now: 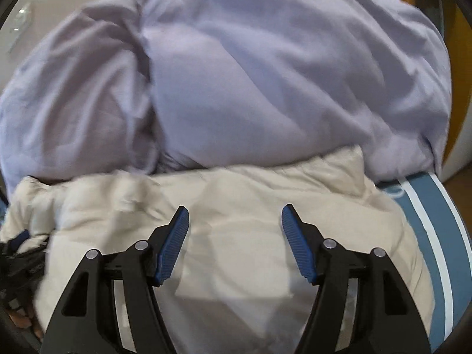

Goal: Fold large clothes

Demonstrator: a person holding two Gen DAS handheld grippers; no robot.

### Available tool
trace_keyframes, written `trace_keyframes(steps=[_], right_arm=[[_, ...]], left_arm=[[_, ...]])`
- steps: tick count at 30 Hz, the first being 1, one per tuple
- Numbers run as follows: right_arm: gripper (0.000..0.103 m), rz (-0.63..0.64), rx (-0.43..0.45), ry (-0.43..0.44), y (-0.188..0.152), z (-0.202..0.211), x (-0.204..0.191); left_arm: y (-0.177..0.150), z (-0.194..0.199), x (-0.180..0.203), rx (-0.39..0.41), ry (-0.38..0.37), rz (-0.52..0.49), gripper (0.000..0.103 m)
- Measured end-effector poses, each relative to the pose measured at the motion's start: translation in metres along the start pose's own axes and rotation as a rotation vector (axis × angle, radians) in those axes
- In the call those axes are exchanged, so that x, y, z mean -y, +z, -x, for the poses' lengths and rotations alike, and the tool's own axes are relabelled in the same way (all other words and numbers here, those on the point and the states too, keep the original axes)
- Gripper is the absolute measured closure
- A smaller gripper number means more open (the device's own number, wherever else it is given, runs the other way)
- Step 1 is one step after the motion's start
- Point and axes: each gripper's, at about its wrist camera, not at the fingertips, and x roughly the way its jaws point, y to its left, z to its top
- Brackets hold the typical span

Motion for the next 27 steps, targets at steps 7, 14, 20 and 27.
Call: trace_keyframes(steps=[7, 14, 20, 27], right_arm=[[0.036, 0.013, -0.057, -0.075, -0.017, -0.034, 0.000], [0.035, 0.040, -0.101, -0.124, -0.020, -0.058, -0.004], [0.034, 0.075, -0.123, -0.151, -0.019, -0.064, -0.015], [0.032, 0.024, -0.047, 0.039, -0.011, -0.006, -0.046]], left_arm=[[0.002, -0.008, -0.003, 0.004, -0.003, 0.003, 0.002], [0.000, -0.012, 0.000, 0.013, -0.002, 0.010, 0.002], [0.000, -0.012, 0.001, -0.004, 0.019, -0.005, 0.002], [0.001, 0.027, 0.000, 0.041, -0.037, 0.008, 0.003]])
